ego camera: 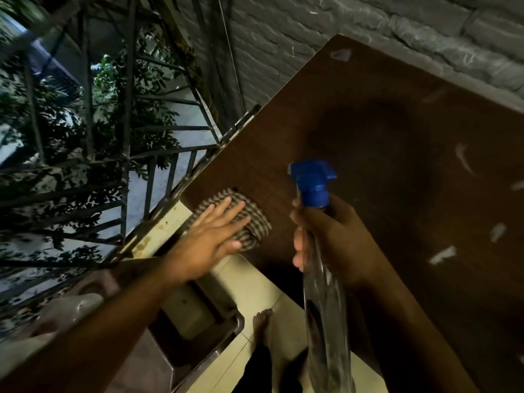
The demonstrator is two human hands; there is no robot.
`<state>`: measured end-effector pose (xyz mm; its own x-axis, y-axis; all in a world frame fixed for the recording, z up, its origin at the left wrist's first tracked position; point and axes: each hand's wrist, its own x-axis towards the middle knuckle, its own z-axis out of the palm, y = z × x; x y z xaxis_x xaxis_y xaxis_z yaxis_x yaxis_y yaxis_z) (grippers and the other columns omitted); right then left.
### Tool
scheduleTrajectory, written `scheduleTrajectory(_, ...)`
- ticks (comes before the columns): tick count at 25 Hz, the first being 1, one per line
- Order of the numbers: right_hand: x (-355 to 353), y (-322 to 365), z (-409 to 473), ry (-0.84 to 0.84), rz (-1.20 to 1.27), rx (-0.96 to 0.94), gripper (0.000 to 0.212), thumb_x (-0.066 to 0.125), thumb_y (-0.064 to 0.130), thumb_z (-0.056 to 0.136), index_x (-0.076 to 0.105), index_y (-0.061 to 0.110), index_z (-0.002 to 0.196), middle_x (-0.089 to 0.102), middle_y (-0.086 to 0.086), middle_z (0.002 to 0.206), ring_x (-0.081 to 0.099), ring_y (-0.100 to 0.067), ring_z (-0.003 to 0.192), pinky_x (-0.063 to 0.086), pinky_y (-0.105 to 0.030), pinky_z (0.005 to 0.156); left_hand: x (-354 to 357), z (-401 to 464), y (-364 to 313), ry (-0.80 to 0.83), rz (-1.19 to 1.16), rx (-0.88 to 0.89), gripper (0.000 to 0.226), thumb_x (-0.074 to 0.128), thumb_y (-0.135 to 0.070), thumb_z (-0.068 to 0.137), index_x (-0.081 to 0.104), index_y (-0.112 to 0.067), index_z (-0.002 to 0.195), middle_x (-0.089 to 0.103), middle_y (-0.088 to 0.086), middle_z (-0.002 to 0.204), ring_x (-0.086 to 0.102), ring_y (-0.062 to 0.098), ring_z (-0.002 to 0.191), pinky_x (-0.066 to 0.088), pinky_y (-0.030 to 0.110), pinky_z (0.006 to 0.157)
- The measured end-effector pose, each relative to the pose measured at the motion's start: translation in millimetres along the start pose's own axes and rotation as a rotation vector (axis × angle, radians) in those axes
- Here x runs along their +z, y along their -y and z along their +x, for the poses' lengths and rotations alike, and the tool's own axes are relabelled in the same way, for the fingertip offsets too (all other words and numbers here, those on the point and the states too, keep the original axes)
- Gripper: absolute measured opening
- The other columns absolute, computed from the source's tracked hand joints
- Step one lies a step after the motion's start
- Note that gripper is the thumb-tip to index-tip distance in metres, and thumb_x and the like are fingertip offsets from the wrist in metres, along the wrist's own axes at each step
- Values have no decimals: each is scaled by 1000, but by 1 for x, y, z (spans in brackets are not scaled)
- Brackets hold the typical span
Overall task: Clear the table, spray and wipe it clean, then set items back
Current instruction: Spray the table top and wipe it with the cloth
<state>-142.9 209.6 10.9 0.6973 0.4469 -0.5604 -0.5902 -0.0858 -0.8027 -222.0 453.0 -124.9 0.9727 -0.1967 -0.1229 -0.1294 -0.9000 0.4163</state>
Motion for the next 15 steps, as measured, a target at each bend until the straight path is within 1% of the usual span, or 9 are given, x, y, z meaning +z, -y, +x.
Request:
scheduleTrajectory(3,-6,-6,-4,18,45,21,11,59,10,90,54,11,100,49,-8,64,49,-19,54,47,-33,50,-13,39,27,-81,-24,-240,64,25,-60,92,30,-30,148,10,-9,160,-4,11,148,-1,40,121)
scheduleTrajectory(5,-8,-9,-5,28,54,25,10,59,10,90,53,12,97,47,-7,63,48,-18,52,46,-31,50,-18,68,17,-93,6,-338,60,29,-54,94,32,-27,148,12,-3,161,-2,17,149,-4,38,118)
scheduleTrajectory(6,-9,-11,-6,36,58,30,9,58,10,90,53,12,97,47,-8,64,47,-19,52,45,-31,50,-13,68,2,-93,18,-352,57,30,-51,96,30,-28,148,11,-4,161,-3,18,149,-6,38,117)
scheduleTrajectory(7,-8,-11,-8,48,66,39,8,58,9,91,53,12,97,47,-8,64,47,-19,53,45,-32,51,-5,59,-16,-74,13,-315,54,30,-50,98,28,-31,148,8,-8,161,-6,16,148,-8,37,117)
scheduleTrajectory(9,-7,-12,-13,78,98,69,10,57,7,90,55,13,97,48,-6,64,47,-18,54,44,-33,52,14,17,-45,-18,-2,-130,55,25,-56,96,26,-36,147,4,-15,159,-12,9,147,-10,36,118)
scheduleTrajectory(10,-9,-12,-15,85,112,81,12,58,6,89,56,14,99,48,-5,63,47,-17,54,44,-33,52,15,2,-45,1,6,-63,58,21,-60,94,25,-37,147,3,-16,159,-12,6,147,-9,36,119)
scheduleTrajectory(11,-11,-12,-17,81,117,88,14,58,5,89,56,14,100,48,-5,64,47,-17,55,43,-33,52,11,4,-33,1,-8,-50,62,19,-64,92,24,-37,147,3,-15,159,-12,6,147,-8,36,119)
scheduleTrajectory(12,-13,-11,-16,69,109,83,14,59,6,89,55,13,101,47,-6,64,46,-18,55,43,-33,53,6,21,-16,-22,-9,-96,64,19,-65,90,23,-37,147,4,-14,160,-11,7,147,-8,37,119)
scheduleTrajectory(15,-22,-8,-12,23,28,37,12,61,11,89,55,13,100,51,-6,65,50,-18,55,46,-34,54,-22,89,25,-88,39,-396,59,25,-56,96,26,-31,149,8,-3,161,-2,20,149,-6,44,117)
